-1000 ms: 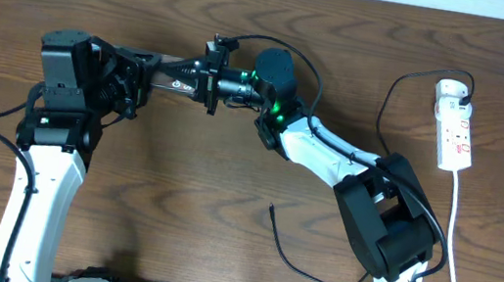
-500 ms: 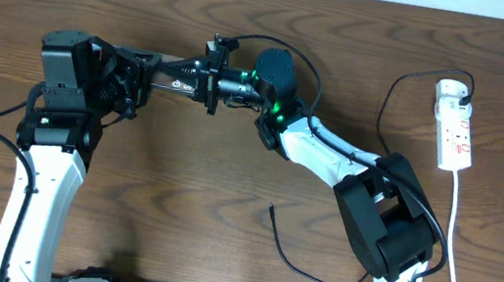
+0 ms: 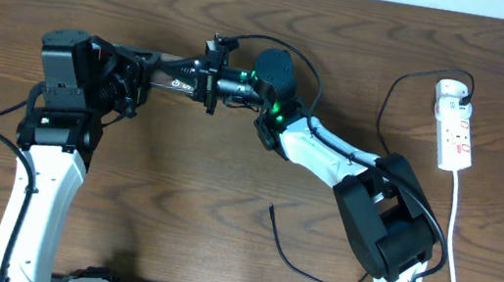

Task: Plug charger to phone and switch on socket
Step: 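Hold the phone horizontally between left and right grippers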

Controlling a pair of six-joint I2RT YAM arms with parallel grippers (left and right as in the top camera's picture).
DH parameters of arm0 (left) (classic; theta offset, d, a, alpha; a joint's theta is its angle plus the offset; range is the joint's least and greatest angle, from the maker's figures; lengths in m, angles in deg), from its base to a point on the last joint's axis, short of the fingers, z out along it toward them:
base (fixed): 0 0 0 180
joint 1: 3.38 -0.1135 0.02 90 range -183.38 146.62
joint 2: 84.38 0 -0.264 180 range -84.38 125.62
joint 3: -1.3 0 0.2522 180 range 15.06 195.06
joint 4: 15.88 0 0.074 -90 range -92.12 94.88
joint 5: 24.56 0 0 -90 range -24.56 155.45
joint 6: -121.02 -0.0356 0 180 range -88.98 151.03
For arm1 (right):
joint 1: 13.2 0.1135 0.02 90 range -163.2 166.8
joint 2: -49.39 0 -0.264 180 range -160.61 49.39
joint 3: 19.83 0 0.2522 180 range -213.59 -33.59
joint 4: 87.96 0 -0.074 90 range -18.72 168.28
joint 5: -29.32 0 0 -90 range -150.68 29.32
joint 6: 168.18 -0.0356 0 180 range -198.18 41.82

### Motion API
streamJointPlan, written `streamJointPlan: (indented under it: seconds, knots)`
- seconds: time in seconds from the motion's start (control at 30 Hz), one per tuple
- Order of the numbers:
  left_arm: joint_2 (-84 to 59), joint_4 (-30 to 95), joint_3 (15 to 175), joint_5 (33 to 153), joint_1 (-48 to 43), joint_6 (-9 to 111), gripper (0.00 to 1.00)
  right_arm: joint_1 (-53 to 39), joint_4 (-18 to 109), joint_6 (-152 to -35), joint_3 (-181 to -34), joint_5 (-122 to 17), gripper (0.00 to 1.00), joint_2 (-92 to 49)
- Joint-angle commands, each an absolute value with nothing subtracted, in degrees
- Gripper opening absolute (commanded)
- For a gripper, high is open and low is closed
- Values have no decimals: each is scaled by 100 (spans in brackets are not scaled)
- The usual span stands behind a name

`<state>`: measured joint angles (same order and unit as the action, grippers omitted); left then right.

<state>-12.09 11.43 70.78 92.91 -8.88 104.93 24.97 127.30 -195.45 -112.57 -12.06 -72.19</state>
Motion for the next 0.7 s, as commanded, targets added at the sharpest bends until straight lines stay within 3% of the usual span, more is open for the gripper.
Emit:
streamJointPlan:
  seconds: [0.0,0.67]
  knots:
    - [-1139,1121,7089,9173,-908,10786,29,2492,12896,-19558,-11351,-1492,2,-7158]
    - [-1139,994,7089,9175,-908,10764,8,2482,13036,-19558,-11351,-1374,2,-7158]
